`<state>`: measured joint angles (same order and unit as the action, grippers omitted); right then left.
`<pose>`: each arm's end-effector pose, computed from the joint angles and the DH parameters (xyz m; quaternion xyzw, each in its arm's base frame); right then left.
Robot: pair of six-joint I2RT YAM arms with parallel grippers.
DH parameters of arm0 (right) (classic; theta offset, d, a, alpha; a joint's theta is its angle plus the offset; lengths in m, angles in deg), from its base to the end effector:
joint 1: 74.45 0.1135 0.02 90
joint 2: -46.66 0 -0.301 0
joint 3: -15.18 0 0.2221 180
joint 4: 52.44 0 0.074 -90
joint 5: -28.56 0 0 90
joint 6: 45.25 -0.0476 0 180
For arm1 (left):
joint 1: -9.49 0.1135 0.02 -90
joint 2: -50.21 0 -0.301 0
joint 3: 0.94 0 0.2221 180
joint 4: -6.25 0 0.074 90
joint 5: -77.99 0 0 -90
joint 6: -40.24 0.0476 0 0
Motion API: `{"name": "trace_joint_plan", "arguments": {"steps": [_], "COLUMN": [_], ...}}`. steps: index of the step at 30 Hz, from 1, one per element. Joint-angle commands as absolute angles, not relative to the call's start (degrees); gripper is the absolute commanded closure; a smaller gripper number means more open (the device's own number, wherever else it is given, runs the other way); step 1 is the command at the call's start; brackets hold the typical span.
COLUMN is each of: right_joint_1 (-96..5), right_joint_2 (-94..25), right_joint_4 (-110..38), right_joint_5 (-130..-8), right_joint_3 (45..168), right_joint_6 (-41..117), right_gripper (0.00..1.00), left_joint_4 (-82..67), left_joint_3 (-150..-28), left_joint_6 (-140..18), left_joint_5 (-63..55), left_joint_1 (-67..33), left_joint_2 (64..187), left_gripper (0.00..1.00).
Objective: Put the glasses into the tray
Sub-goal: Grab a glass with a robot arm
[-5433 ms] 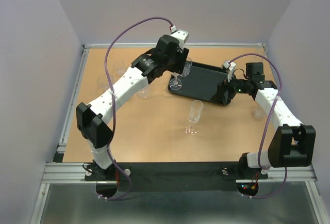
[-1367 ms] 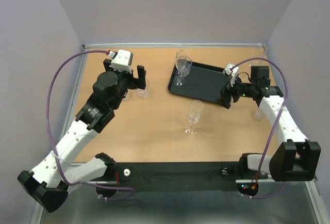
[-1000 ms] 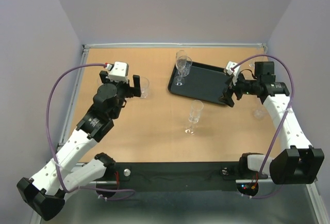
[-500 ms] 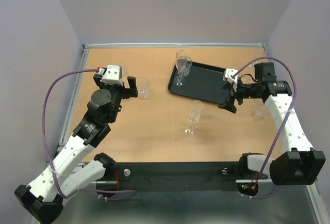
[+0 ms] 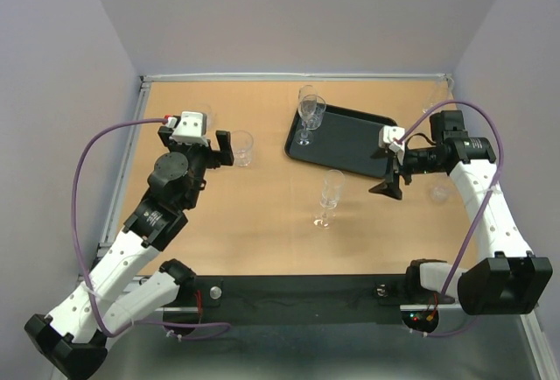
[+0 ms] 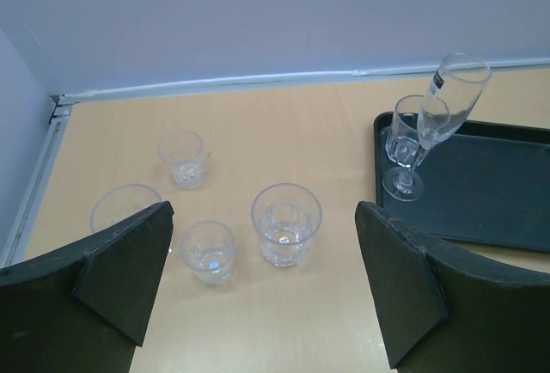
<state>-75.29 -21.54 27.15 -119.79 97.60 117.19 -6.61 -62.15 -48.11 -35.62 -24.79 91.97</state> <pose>0.1653 0.0381 0.3576 -0.5833 0.6311 0.2710 0.4337 0.1113 -0.0528 0.4014 0.0556 0.6666 -0.0747 0.7396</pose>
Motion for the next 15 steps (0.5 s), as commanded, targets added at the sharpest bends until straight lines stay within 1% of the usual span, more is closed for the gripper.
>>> {"name": "trace_joint_plan", "arguments": {"steps": [1, 4, 7, 15], "right_joint_1": [-75.42, -74.54, -70.42, -63.64], "right_joint_2": [-22.24, -23.64, -24.87, -27.69], "right_joint_4": [28.71, 27.83, 27.39, 27.30], "right_joint_5": [-124.19, -124.90, -125.34, -124.81], "right_joint_3": [100.99, 101.61, 102.04, 103.54], "right_joint_6": [119.54, 118.32, 116.91, 115.33], "right_gripper": [0.00, 0.00, 0.00, 0.00], "left_joint_4": [-3.18, -3.18, -3.18, -3.01], "left_joint_3": [-61.79, -61.70, -61.61, -61.44], "left_joint_6": [-48.00, -48.00, -48.00, -47.92], "left_joint_5": [-36.44, -36.53, -36.61, -37.05], "left_joint_1": [-24.52, -24.43, -24.52, -24.52], "left_joint_2": [90.90, 90.64, 90.47, 90.46], "left_gripper": [0.01, 0.01, 0.01, 0.01]}}
